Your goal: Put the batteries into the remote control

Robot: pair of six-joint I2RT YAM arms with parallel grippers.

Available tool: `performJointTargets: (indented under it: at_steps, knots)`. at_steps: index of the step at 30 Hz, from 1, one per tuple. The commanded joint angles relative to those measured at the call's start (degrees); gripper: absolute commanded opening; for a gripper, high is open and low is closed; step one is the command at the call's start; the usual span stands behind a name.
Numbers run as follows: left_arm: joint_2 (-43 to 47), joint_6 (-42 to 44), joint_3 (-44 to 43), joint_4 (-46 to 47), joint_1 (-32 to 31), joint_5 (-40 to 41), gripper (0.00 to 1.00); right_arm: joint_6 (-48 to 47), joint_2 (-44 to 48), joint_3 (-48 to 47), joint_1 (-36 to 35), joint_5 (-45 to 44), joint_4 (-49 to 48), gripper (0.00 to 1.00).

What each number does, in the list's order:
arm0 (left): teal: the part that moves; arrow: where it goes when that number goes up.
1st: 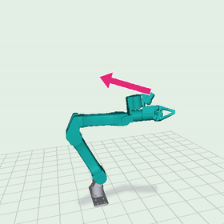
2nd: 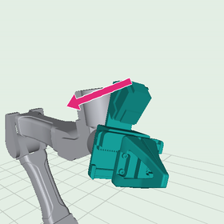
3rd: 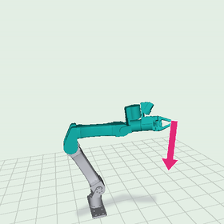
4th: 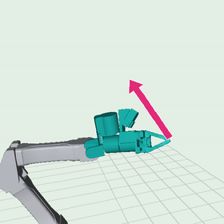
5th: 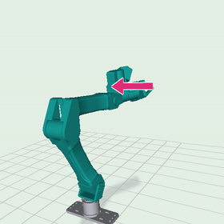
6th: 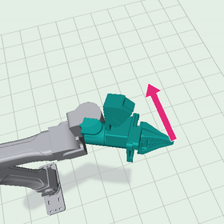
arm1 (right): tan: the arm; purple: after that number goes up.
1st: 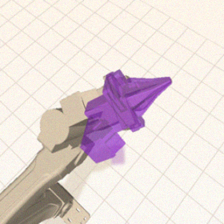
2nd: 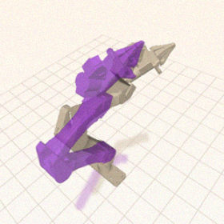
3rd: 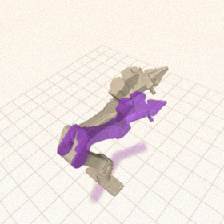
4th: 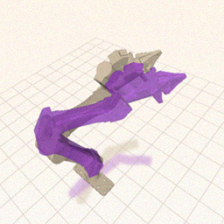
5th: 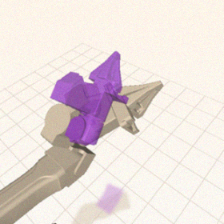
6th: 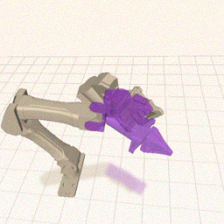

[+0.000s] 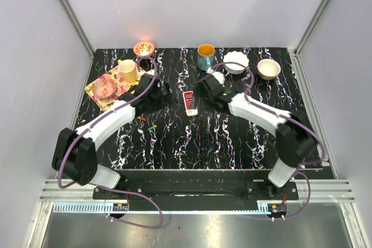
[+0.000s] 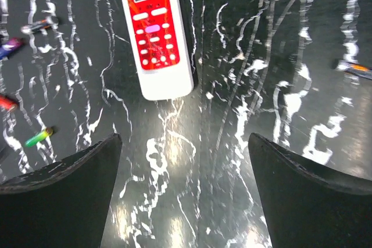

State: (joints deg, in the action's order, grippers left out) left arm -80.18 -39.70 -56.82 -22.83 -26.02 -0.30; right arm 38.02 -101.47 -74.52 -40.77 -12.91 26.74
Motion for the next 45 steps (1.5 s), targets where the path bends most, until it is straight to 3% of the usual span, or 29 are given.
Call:
performJointTargets:
  at_steps: [1,5,12,28,33,38,45]
  knots:
    - [-8.22,-0.37,-9.33,-0.02,-4.37,5.03,0.94,-4.61,14.70,6.74,-0.18,-5.72,1.56,0.95]
    - [-19.20,-2.04,-19.63,-4.23,-7.81,11.70,0.93,-4.54,25.59,13.51,-0.18,-5.81,1.47,0.94]
    - [-35.64,-3.89,-33.61,-10.04,-9.40,13.57,0.99,-5.41,33.44,20.29,-0.18,-5.37,0.85,0.94]
    - [-48.22,-3.36,-48.39,-18.30,-8.78,17.87,0.98,-7.17,34.23,20.47,-0.18,-3.88,-0.38,0.95]
    - [-50.07,-4.33,-49.09,-19.00,-8.87,18.05,0.93,-7.52,34.59,20.56,-0.27,-4.32,-0.37,0.95]
    - [-52.26,-3.89,-50.23,-19.88,-8.87,18.22,0.78,-7.26,34.85,20.64,-0.18,-3.79,-0.37,0.95]
    - [-54.20,-3.54,-51.03,-21.91,-8.78,18.93,0.71,-7.26,35.82,20.47,-0.18,-4.41,-0.11,0.95]
